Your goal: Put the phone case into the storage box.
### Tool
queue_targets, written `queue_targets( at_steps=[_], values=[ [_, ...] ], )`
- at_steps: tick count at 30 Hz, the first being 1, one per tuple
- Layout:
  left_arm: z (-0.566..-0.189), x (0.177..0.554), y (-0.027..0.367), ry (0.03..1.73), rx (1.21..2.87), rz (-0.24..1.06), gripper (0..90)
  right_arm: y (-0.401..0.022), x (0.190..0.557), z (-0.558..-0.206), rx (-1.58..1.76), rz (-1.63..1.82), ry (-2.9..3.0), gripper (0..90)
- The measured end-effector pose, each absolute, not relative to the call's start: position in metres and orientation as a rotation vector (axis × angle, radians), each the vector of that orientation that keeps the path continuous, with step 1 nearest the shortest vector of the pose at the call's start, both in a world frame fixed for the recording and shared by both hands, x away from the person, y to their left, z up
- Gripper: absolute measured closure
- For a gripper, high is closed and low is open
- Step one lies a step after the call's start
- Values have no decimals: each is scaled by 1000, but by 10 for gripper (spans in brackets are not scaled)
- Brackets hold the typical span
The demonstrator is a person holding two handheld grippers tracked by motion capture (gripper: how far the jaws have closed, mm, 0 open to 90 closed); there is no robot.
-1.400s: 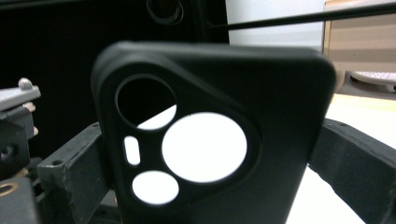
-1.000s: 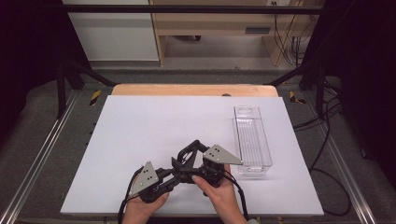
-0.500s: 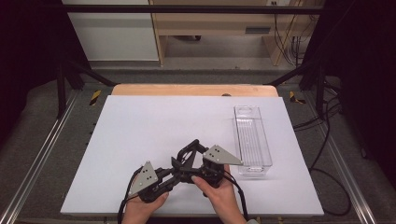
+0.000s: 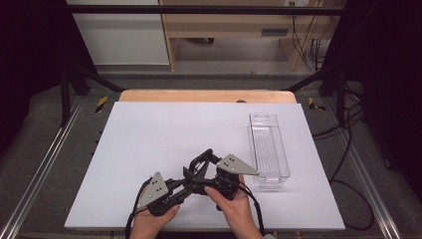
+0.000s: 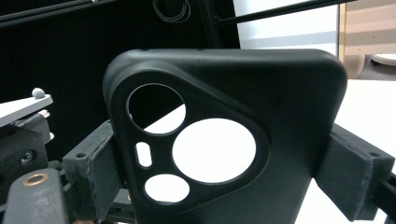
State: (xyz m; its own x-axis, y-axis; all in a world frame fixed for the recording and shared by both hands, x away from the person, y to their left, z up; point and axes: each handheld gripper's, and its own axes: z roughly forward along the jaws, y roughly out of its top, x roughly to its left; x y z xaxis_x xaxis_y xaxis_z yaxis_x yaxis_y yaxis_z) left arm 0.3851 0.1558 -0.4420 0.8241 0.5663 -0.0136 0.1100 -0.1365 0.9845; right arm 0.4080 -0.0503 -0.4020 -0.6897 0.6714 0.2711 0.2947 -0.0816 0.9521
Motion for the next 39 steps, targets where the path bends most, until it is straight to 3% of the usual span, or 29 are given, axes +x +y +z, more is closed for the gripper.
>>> queue_targets(
  at_steps=[12,32,39],
  values=[
    [-444,386,155,539,1696,441,789,-51,410,-403,1076,1810,1926,136],
    [-448,395,159,605,1702,440,347,-66,418,-406,1137,1719,1879,137],
    [-447,405,181,664,1683,477,248,-74,422,-408,1181,1686,1842,136]
  ],
)
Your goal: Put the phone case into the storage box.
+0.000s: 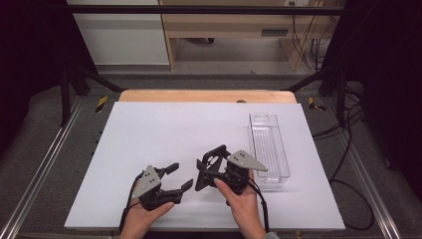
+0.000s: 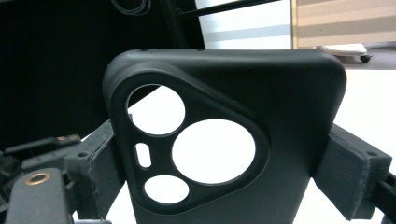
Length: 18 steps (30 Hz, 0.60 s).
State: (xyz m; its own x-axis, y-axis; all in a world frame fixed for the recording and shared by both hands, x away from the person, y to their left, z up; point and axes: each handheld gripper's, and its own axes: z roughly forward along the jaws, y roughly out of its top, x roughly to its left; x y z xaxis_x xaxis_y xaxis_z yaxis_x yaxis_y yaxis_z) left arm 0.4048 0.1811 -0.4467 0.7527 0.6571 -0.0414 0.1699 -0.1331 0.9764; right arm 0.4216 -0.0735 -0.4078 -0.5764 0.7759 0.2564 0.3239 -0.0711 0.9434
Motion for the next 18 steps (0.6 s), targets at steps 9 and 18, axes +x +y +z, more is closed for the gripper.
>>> queue_targets(
  at_steps=[9,18],
  values=[
    [-446,420,233,780,1706,618,109,-85,425,-406,1204,1669,1810,136],
    [-444,423,280,893,1590,679,70,-90,426,-405,1201,1656,1795,137]
  ],
)
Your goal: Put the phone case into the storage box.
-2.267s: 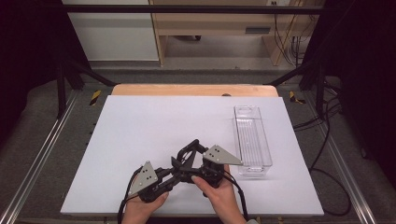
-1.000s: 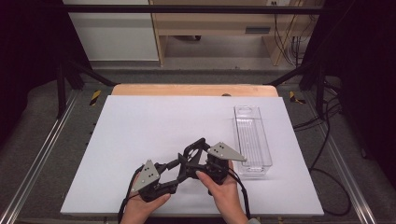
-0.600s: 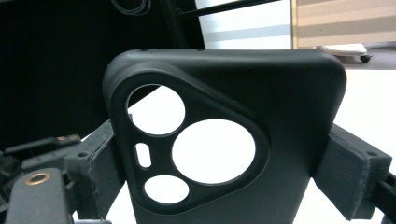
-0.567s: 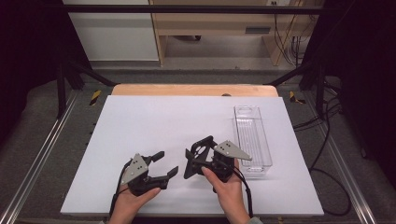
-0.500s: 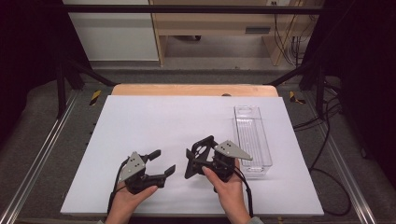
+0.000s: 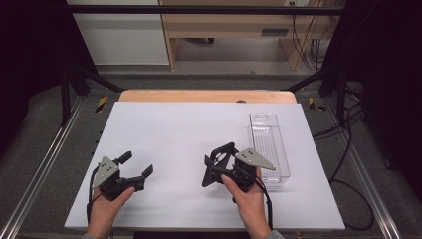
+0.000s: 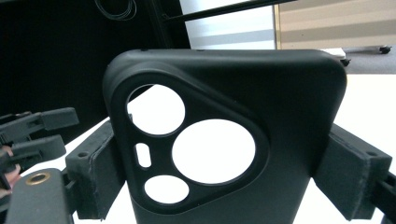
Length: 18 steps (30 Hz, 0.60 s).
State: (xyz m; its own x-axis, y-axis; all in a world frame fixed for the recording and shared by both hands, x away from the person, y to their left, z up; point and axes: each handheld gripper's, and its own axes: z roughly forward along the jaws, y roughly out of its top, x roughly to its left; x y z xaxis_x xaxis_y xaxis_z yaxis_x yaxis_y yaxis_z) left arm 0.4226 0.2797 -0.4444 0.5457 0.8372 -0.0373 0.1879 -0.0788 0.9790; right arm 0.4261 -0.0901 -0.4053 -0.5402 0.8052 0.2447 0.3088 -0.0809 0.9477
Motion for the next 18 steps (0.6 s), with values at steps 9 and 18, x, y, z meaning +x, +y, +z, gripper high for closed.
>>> queue_targets(
  at_steps=[9,18],
  values=[
    [-448,424,290,903,1569,719,39,-94,430,-397,1217,1673,1770,137],
    [-449,427,293,908,1574,716,33,-93,445,-366,1137,1536,1806,137]
  ],
)
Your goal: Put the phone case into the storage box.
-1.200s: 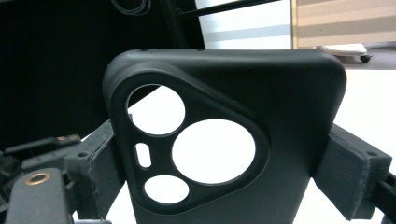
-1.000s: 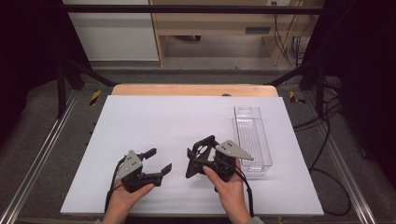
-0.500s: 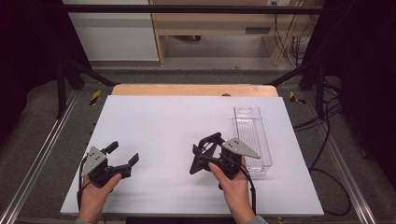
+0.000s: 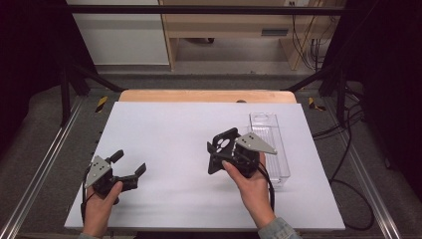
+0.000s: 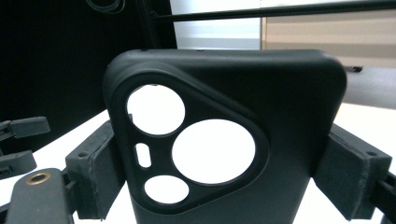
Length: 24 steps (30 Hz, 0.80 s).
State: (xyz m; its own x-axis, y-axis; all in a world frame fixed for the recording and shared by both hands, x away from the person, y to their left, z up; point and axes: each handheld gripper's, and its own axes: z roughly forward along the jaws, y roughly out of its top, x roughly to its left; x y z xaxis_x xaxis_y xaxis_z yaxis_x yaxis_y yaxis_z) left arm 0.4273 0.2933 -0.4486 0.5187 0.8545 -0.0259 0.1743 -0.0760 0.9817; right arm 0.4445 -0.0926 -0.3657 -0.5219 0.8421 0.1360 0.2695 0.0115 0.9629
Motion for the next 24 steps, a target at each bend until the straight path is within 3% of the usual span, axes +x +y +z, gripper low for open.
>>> queue_targets(
  at_steps=[10,24],
  values=[
    [-448,427,299,927,1554,731,34,-102,461,-337,1167,1527,1788,137],
    [-449,426,300,932,1545,745,20,-146,492,-303,1234,1491,1621,137]
  ],
)
